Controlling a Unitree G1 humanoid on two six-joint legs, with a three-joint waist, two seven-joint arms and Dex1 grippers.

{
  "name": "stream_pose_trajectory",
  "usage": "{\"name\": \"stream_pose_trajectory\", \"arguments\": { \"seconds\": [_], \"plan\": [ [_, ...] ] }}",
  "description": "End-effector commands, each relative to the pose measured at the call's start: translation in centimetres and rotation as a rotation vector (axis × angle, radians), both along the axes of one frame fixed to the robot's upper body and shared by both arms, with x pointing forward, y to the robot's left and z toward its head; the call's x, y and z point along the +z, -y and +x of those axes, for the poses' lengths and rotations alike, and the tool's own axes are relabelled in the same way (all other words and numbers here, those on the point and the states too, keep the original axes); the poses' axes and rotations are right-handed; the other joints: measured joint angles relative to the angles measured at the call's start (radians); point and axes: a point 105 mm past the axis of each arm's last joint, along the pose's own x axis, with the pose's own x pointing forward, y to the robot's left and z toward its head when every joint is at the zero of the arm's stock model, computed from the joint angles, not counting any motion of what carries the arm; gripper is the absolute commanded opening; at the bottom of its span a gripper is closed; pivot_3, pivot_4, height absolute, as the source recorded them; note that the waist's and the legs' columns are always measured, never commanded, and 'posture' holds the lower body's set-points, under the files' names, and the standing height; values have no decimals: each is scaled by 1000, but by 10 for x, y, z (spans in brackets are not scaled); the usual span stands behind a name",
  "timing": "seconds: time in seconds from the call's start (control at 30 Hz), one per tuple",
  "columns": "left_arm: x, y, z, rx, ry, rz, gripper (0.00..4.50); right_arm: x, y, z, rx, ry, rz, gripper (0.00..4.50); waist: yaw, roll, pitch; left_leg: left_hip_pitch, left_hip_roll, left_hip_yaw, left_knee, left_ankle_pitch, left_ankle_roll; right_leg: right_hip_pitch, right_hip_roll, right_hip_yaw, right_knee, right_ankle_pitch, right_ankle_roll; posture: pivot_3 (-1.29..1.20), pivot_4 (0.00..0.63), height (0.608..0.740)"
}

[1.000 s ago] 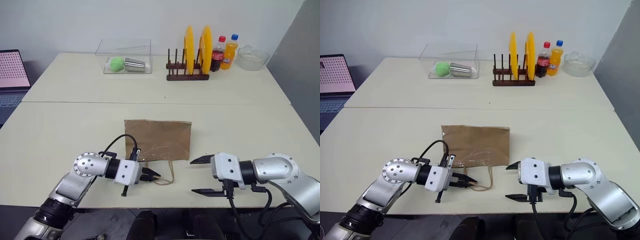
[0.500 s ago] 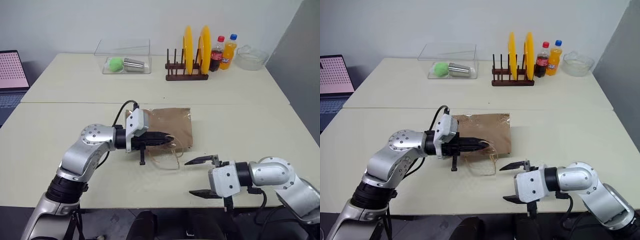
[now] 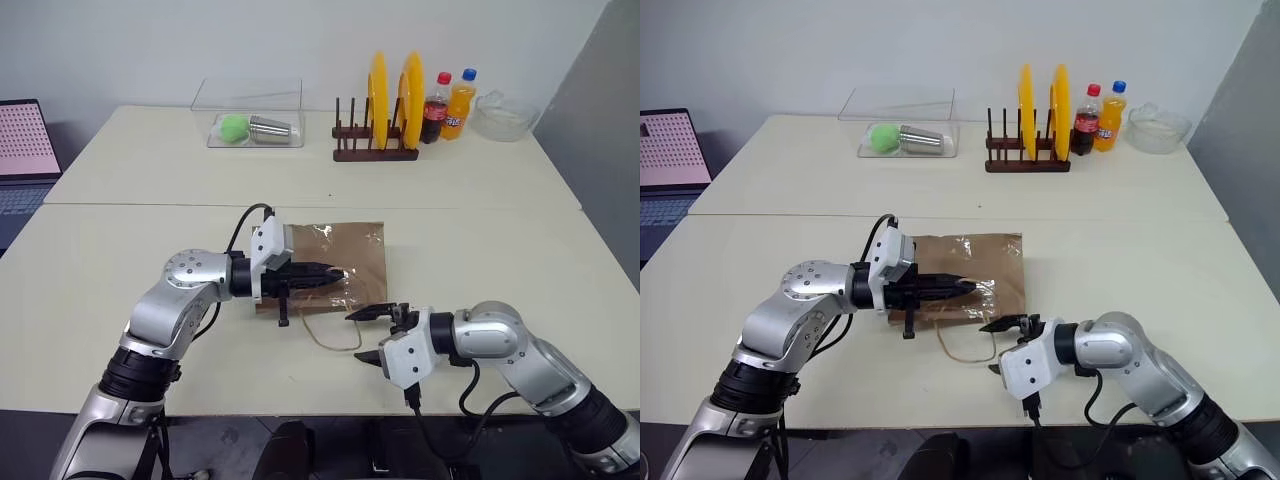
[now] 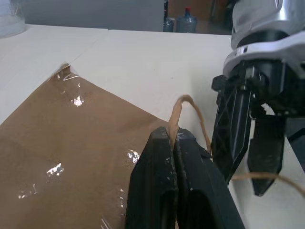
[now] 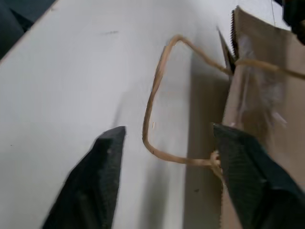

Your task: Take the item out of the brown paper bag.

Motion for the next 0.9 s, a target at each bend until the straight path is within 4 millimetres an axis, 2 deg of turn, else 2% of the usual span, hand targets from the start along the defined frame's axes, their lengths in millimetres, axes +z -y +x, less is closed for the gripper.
{"name": "stream_pose_trajectory", "arguments": {
  "seconds": [0.03,0.13,0.17,0.3,0.43,0.57,0.9],
  "plan": [
    [18,0,2,10,55,-33,0,6,-1,4,11,71,15,1408,0,0,0,0,0,0,0,0,0,0,0,0,0,0,0,0,150,740],
    [24,0,6,32,48,-55,0,3,2,4,2,71,9,173,0,0,0,0,0,0,0,0,0,0,0,0,0,0,0,0,150,740],
    [25,1,7,34,46,-59,0,2,2,4,2,70,6,35,0,0,0,0,0,0,0,0,0,0,0,0,0,0,0,0,150,740],
    [41,4,16,78,42,-111,0,-6,4,3,-2,41,-15,35,0,0,0,0,0,0,1,0,0,0,0,0,0,0,0,0,150,740],
    [75,9,35,159,54,-180,0,-30,15,-1,-11,-26,-111,35,2,0,0,-1,0,-1,2,0,0,0,0,-1,0,0,0,0,150,740],
    [99,13,45,203,40,-222,0,-41,19,-3,-12,-54,-162,35,1,0,0,-1,-1,-1,5,0,0,1,0,0,1,0,0,0,150,740],
    [131,11,54,255,36,-277,0,-50,25,-7,-9,-90,-237,35,0,-1,0,0,-1,-1,6,2,-4,3,0,0,1,0,0,0,150,740]
  ]
}}
